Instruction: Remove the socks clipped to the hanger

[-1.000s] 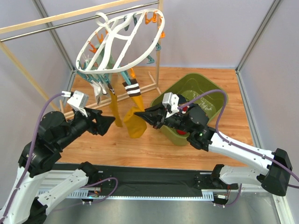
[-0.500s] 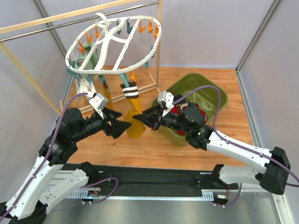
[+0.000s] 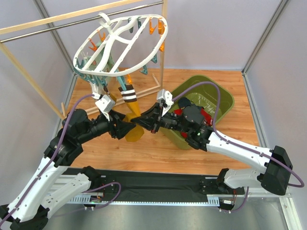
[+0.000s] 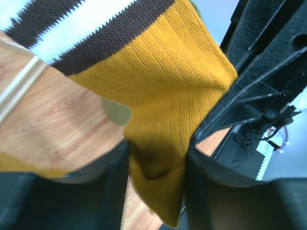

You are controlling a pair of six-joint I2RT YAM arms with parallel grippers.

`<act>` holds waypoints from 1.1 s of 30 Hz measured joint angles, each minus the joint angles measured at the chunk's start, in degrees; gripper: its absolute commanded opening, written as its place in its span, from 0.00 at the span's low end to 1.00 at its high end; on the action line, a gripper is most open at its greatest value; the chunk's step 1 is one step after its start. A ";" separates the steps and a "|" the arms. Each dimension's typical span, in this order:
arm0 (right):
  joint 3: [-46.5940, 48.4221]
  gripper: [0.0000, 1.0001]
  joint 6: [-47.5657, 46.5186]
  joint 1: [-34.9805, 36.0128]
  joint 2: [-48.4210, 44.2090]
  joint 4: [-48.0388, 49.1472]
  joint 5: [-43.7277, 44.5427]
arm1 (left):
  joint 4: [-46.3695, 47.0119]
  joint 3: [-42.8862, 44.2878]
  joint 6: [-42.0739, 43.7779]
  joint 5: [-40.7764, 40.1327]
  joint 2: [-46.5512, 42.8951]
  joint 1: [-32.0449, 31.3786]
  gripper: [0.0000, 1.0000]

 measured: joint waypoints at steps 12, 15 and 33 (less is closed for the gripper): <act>12.33 0.67 0.81 -0.02 4.87 -9.44 2.32 | 0.42 0.00 2.40 1.09 0.85 0.00 0.00; 22.75 0.71 -0.33 -0.26 8.33 -15.67 5.68 | 0.46 0.00 2.62 1.20 0.50 0.00 0.00; 46.21 0.71 -2.58 -1.90 22.97 -32.20 8.55 | 1.55 -2.29 3.93 2.08 -4.04 0.00 0.00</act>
